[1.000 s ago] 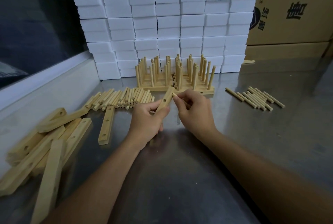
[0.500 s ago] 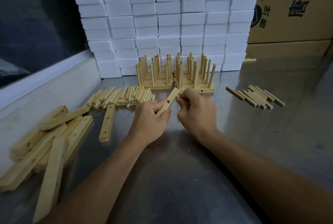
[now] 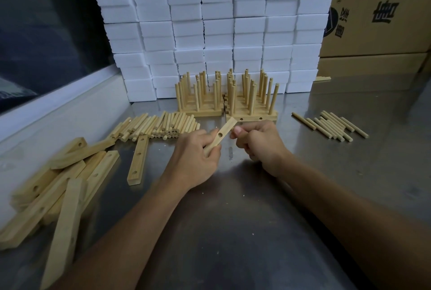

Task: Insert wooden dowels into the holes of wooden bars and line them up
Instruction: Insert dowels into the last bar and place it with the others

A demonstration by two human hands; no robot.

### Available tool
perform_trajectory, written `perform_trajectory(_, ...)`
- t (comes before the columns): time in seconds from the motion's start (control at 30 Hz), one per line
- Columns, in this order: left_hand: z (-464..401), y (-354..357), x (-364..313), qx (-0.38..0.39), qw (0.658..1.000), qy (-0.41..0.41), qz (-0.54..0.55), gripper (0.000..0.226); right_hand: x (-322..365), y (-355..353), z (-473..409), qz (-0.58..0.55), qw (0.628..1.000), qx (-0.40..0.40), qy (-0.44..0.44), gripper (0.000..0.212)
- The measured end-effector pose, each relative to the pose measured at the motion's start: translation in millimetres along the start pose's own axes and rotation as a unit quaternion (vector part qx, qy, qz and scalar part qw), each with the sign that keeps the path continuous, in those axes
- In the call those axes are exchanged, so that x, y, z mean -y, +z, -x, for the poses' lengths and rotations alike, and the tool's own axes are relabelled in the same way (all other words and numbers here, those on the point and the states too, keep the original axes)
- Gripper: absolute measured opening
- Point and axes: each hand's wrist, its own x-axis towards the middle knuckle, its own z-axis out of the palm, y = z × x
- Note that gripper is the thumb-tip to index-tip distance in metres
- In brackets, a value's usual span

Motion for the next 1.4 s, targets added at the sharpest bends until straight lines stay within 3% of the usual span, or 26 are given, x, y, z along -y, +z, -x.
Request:
perform_trajectory(0.17,0,2,1,-0.008,1.0,-0.002,-0.001,0.025,1,-6,0,-0.037,0.997,0.041,0.054,0.026)
perform_trajectory(0.4,0,7,7,-0.006,0.992,-0.111,0.052,0.035,-9,4,-3,0.008,0.998,-0.041,-0.037,0.02)
perform_trajectory(0.57,0,8,14,-0.032,0.959,-0.245,0.141,0.033,-13,3,-5,0.01,0.992,-0.093,-0.085,0.026)
perform_trajectory(0.7,-2,6,25,-0.087,0.899,-0.359,0.234,0.029,-16,1,-5,-0.013,0.99,-0.104,-0.091,0.043)
perform_trajectory(0.83,-5,5,29,-0.115,0.86,-0.409,0.283,0.044,-19,-14,-10,0.18,0.967,-0.132,-0.118,0.033)
perform_trajectory(0.93,-5,4,27,-0.121,0.85,-0.412,0.305,0.028,-20,-38,-15,0.334,0.924,-0.152,-0.105,0.02)
perform_trajectory(1.0,-5,2,26,-0.128,0.843,-0.412,0.321,0.021,-21,-53,-18,0.424,0.889,-0.152,-0.081,0.028)
perform_trajectory(1.27,-7,-3,19,-0.164,0.811,-0.431,0.361,0.01,-26,-80,-27,0.564,0.811,-0.158,0.016,0.055)
perform_trajectory(1.4,-7,-4,16,-0.162,0.813,-0.428,0.359,0.009,-28,-88,-31,0.58,0.801,-0.11,0.101,0.064)
